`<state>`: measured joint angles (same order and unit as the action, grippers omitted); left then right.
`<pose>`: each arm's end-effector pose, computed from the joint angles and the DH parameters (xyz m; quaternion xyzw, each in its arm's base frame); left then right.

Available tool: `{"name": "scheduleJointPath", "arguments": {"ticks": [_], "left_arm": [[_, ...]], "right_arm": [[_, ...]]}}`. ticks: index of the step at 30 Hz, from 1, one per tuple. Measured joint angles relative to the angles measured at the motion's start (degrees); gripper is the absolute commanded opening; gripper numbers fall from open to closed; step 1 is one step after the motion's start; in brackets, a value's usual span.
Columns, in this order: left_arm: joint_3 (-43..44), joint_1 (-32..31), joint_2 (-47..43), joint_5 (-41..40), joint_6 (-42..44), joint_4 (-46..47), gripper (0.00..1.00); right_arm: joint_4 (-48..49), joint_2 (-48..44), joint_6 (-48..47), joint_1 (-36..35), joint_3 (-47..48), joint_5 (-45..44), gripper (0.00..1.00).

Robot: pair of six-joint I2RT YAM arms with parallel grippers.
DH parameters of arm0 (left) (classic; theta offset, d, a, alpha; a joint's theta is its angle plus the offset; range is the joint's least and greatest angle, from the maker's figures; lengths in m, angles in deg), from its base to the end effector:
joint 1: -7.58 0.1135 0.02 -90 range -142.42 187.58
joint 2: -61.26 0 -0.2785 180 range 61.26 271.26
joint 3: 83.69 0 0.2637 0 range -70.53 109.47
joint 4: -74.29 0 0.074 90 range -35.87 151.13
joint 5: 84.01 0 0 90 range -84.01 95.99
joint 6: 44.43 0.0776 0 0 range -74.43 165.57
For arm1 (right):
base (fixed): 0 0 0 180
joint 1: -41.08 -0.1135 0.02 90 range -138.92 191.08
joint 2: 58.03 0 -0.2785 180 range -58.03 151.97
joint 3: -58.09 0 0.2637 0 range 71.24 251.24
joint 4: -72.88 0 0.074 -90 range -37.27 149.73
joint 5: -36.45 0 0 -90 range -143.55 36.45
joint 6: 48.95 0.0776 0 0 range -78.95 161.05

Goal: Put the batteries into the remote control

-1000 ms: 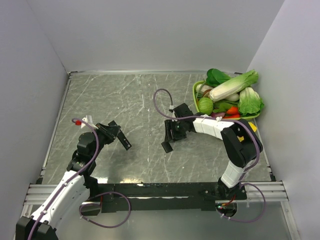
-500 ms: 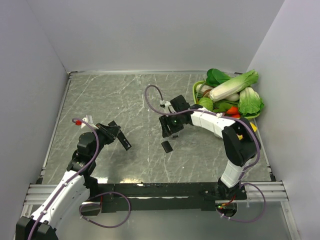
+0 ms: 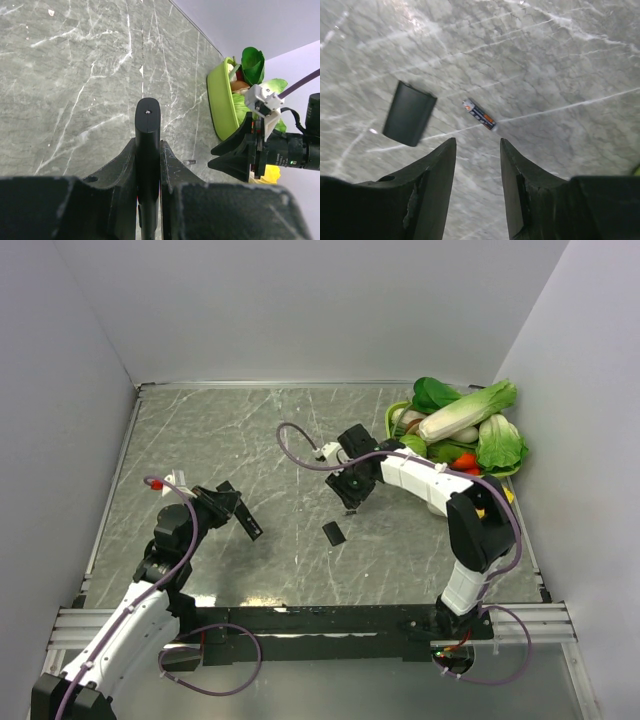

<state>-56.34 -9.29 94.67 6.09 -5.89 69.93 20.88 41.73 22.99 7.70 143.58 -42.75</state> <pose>0.1903 -0.0578 0.2116 -0.2279 0.7338 -0.3600 0.5292 0.3120 0.2230 0.1854 -0.4402 0.8694 0.1186 0.1906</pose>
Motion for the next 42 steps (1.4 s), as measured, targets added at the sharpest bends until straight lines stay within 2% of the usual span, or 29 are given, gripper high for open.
{"name": "scheduleJointPath", "arguments": {"ticks": [8,24,34,42], "left_arm": [[0.11,-0.22,-0.31,0.04,0.37,-0.02,0.01],[0.52,-0.48,-0.31,0.02,1.03,-0.17,0.01],[1.36,-0.48,-0.17,0.04,1.25,-0.09,0.01],[1.38,-0.48,0.07,0.50,1.22,0.24,0.01]], "right_arm": [[-0.72,5.07,-6.34,-1.49,1.81,-0.70,0.45],[-2.82,12.68,-10.38,-3.78,6.08,-0.63,0.38],[-2.56,13.29,-11.61,-4.11,6.40,-1.97,0.11],[-0.42,11.85,-9.60,-4.09,4.46,-1.68,0.00]]}}
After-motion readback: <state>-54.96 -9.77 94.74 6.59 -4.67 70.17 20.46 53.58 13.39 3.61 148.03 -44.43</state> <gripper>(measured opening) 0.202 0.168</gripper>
